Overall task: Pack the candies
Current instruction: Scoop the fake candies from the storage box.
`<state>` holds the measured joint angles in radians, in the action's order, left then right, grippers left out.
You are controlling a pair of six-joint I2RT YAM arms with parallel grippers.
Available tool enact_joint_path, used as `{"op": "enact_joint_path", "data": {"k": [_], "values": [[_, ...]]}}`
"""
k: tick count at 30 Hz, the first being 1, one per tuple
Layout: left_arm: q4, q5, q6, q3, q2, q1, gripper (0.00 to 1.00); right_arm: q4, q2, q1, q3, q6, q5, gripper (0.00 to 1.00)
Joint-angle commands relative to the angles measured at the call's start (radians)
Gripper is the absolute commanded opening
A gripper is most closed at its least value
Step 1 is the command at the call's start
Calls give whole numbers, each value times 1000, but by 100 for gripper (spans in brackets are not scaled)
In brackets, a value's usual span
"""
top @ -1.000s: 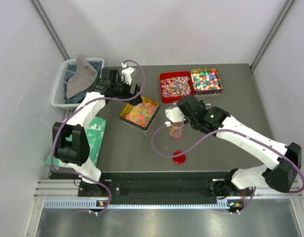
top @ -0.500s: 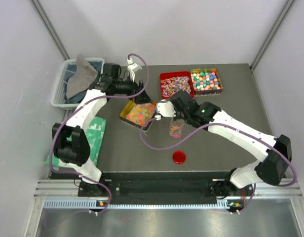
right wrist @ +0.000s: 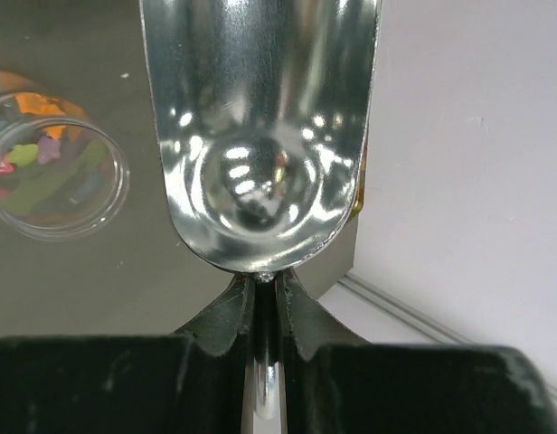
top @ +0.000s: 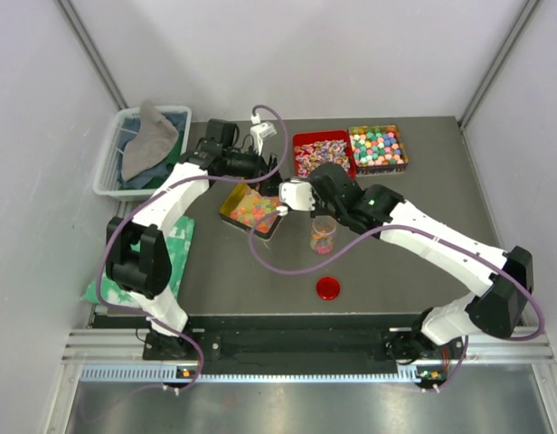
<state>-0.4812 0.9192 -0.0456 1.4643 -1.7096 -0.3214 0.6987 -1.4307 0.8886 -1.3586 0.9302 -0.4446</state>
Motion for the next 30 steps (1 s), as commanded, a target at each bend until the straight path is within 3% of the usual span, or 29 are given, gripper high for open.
{"op": "enact_joint_path", "data": {"k": [1,18,30], "values": [[6,-52,-2,44,-15,-4,99,-15,30,23,-83,-53,66,0],[-2,-92,-14,37,-54,-10,99,96,50,23,-230,-157,254,0],[4,-88,-10,33,-32,-8,99,85,33,23,-232,-192,276,0]]}}
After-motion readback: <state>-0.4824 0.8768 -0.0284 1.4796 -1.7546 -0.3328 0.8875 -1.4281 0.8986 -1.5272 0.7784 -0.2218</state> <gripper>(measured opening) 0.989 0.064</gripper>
